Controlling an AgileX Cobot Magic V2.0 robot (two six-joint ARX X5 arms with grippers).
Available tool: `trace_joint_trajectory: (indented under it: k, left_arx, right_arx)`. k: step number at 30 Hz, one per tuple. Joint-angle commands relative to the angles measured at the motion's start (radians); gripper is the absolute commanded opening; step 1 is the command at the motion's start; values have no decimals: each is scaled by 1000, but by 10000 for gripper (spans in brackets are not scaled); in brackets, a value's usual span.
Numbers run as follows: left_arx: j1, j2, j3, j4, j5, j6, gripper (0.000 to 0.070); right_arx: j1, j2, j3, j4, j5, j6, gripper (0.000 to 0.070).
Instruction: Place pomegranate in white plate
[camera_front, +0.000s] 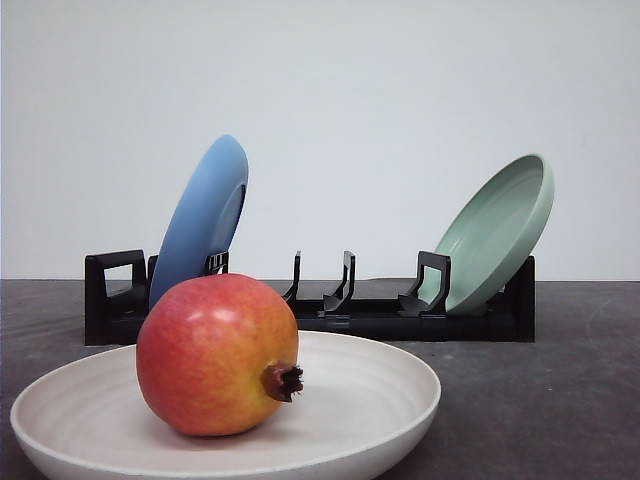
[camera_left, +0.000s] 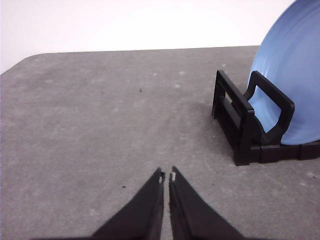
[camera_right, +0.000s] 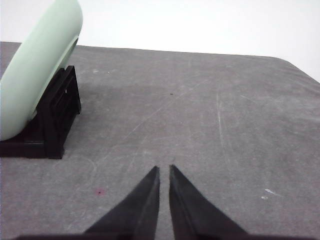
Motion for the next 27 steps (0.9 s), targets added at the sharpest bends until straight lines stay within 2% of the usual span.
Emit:
trace_joint_trajectory:
  k: [1,27]
  left_arx:
    - [2,-1,-10,-5,7,-2,0]
    - [2,-1,-10,-5,7,-2,0]
  right_arx:
    - [1,-2,-4,8,0,4,32]
    - [1,-2,-4,7,0,3,32]
